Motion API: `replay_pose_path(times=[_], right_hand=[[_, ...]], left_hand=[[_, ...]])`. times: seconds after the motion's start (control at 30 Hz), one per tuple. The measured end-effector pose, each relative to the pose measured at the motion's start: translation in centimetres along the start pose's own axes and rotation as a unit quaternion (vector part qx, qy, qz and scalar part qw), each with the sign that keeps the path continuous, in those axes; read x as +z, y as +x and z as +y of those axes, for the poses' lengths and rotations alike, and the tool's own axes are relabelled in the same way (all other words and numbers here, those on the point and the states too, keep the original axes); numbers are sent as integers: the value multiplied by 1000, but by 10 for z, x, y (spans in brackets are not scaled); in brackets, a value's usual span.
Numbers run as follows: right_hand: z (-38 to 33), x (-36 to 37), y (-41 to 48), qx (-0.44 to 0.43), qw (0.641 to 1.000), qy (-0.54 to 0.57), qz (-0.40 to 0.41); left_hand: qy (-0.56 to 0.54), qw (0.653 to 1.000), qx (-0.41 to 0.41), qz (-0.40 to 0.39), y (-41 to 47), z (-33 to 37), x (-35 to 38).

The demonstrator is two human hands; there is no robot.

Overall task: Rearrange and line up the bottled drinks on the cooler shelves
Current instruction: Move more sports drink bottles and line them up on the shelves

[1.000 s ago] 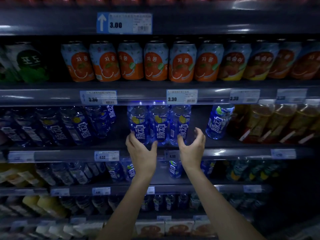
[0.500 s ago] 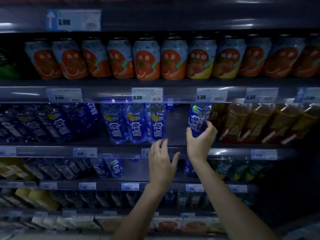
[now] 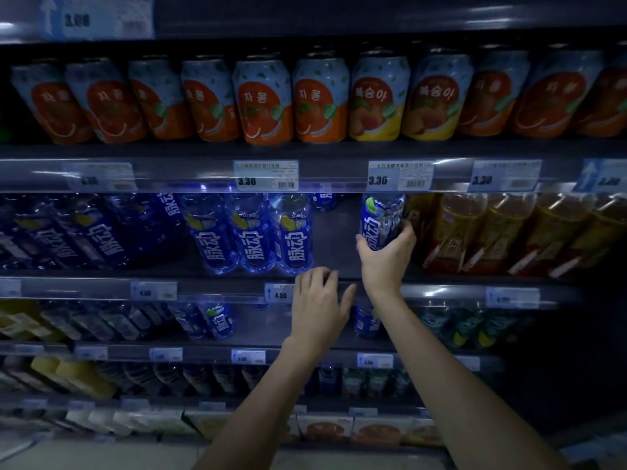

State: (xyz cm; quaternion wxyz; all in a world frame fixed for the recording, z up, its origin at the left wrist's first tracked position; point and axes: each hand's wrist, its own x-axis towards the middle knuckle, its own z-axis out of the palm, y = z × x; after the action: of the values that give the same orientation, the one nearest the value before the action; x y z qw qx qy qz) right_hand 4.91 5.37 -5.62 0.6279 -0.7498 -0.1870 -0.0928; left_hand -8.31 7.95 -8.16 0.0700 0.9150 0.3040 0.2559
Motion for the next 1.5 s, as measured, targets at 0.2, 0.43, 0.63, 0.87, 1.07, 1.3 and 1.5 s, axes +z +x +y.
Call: replay_pose_path(times=[0.2, 0.43, 0.63, 0.87, 1.07, 1.3, 1.5], right_hand=[[3, 2, 6, 14, 1000, 2, 1], [6, -5, 12, 5, 1000, -7, -9], [6, -14, 2, -42, 999, -1, -5], [5, -25, -17, -73, 996, 5, -50], [-1, -35, -25, -83, 995, 18, -44], [-1, -45, -23, -122, 991, -6, -61], [0, -53, -26, -140, 986, -18, -86]], left_hand=[[13, 1000, 19, -11, -4, -2, 0], [25, 999, 45, -3, -5, -6, 0], [27, 998, 45, -17, -4, -7, -2], [-11, 998, 55, -41, -2, -9, -8], [-44, 998, 40, -17, -20, -23, -17], [-26, 999, -19, -15, -54, -48, -29], [-5, 998, -58, -22, -77, -60, -37]])
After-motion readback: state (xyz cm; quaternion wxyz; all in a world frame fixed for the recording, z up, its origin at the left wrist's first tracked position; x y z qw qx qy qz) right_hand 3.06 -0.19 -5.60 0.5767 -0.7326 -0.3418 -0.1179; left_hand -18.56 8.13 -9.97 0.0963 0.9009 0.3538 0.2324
